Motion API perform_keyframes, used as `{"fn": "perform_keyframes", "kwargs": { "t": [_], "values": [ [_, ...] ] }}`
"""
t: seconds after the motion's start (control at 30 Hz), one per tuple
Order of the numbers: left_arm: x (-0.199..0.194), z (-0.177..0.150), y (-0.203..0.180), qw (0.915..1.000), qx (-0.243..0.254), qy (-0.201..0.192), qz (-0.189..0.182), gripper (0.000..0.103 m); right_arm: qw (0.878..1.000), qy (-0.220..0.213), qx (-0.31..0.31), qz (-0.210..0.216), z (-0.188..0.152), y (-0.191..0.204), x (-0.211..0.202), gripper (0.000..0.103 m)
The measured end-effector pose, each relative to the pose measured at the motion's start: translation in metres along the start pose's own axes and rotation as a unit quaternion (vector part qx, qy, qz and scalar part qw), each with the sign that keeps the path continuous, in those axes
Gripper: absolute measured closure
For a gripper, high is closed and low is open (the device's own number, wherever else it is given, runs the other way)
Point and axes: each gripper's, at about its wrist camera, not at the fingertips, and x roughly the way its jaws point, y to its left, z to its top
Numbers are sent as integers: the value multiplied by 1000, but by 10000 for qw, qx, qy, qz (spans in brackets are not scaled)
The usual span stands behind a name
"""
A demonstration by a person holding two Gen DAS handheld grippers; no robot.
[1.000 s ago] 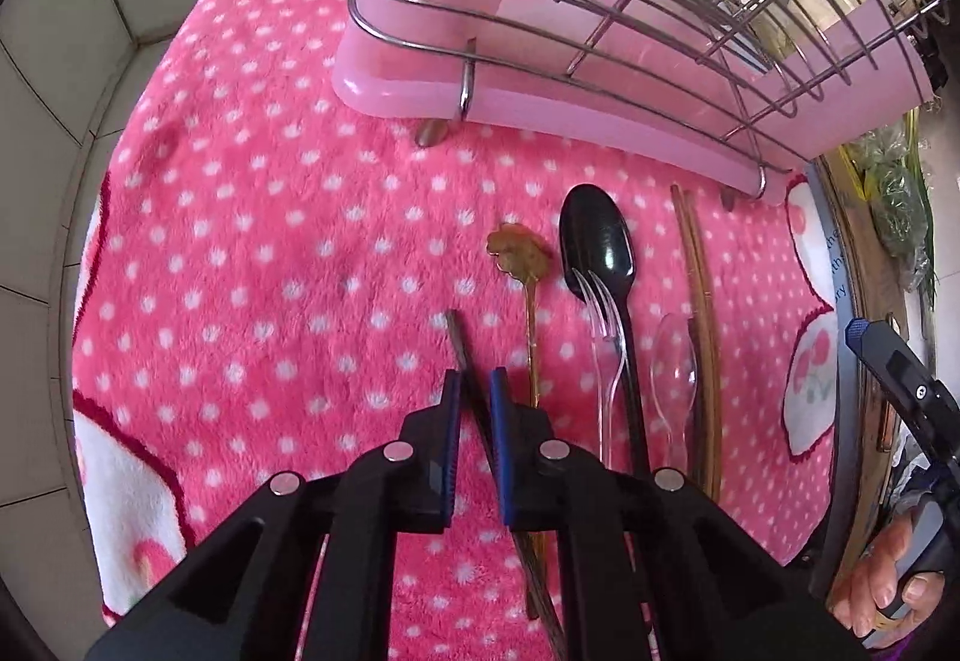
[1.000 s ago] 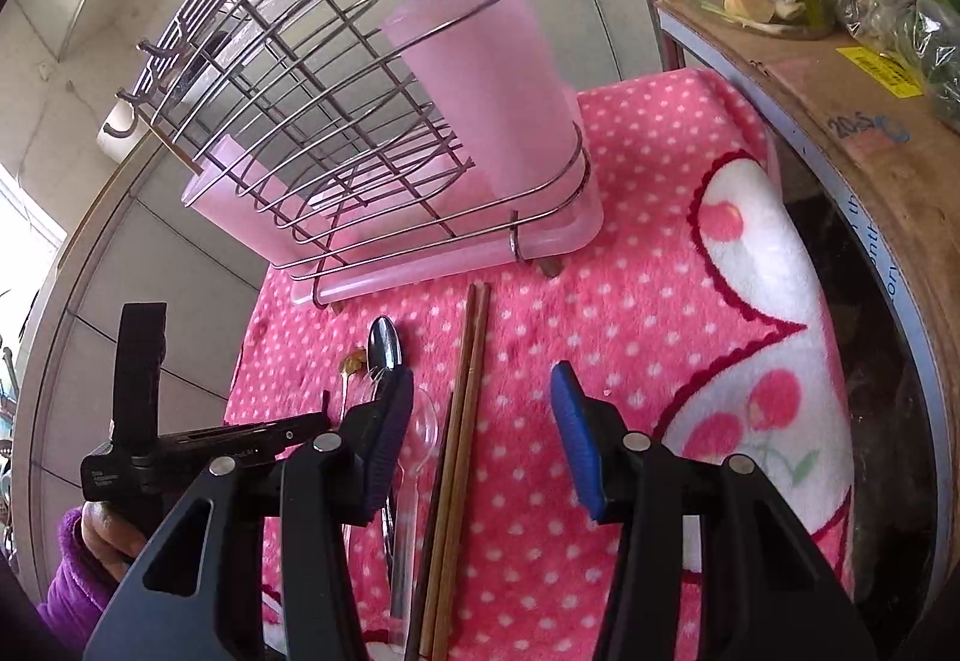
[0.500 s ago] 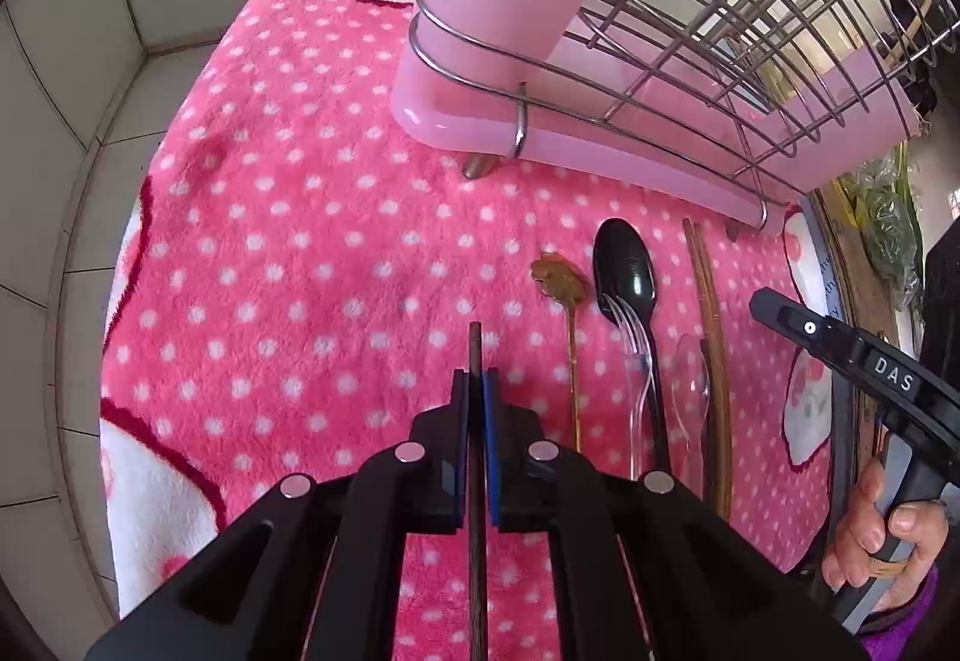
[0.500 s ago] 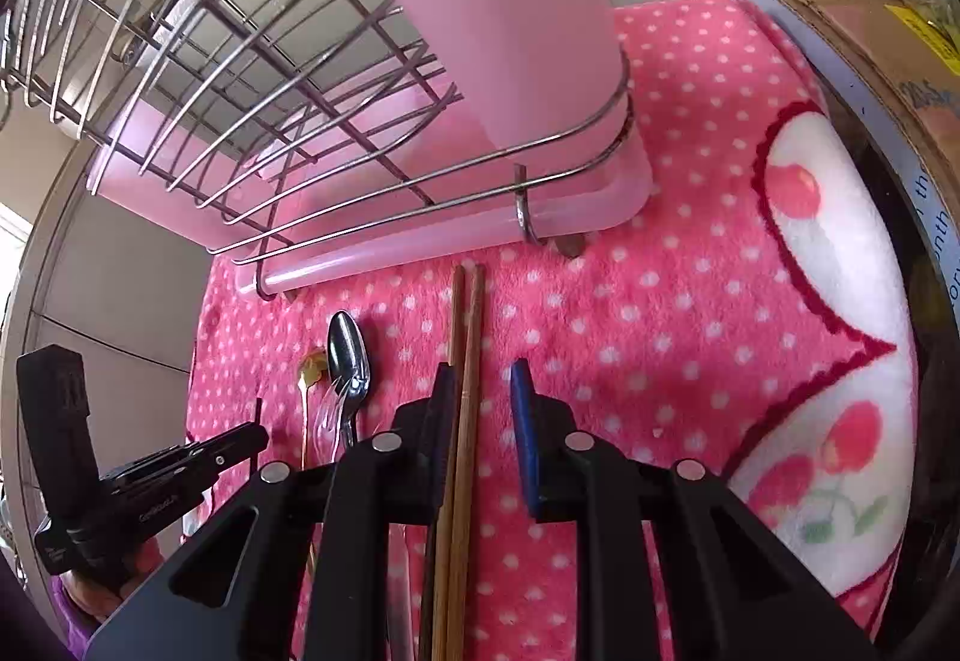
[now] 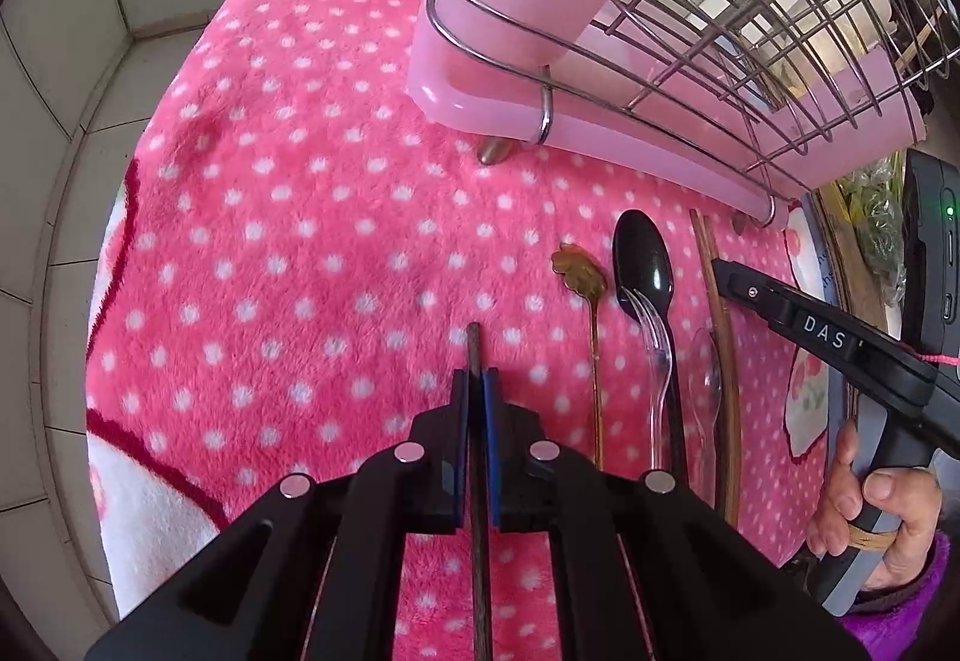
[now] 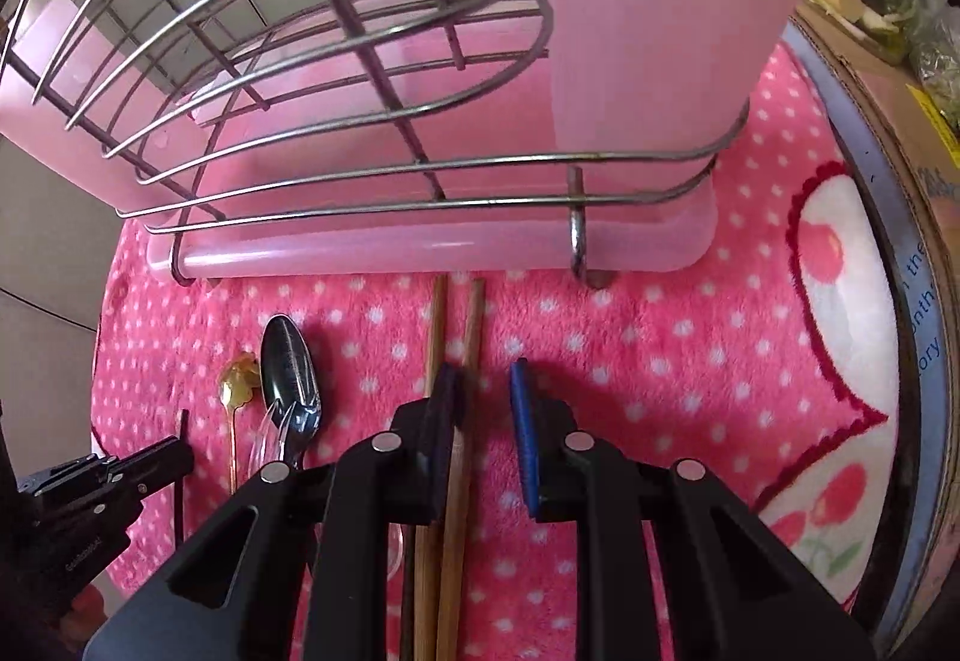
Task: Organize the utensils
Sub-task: 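Lift the second chopstick upright with the right gripper above the pink cup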
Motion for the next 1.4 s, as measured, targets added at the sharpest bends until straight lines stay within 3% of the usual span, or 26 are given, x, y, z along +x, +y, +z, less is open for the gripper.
{"fn": "perform_keyframes", "kwargs": {
  "t": [0.07, 0.3, 0.43, 0.6, 0.73, 0.87, 1.13, 1.4],
  "values": [
    [1, 2, -4, 9999, 49, 77, 57, 99, 9999, -111, -75, -2, 0, 2, 1, 95],
    [4, 5, -11, 10000, 88, 41, 4, 99, 9973, -404, 284, 551, -14, -22, -21, 97],
    [-16, 0, -3, 9992, -89, -293, -273, 99, 9927, -828, 338, 815, -27, -35, -49, 97],
    [-55, -7, -3, 9939, -67, -1012, -432, 99, 9801, -1492, 367, 1261, -41, -44, -88, 97],
    [-86, -16, -4, 9864, -13, -1585, -432, 99, 9688, -1973, 360, 1456, -49, -49, -117, 98],
    [-109, -23, -6, 9787, -20, -1976, -558, 99, 9612, -2361, 298, 1394, -54, -51, -141, 98],
    [-160, -33, -14, 9592, 150, -2770, -556, 99, 9524, -2691, 345, 1393, -61, -59, -162, 98],
    [-212, -17, -25, 9405, 229, -3359, -461, 99, 9383, -3188, 108, 1337, -46, -56, -213, 98]
  ]
}}
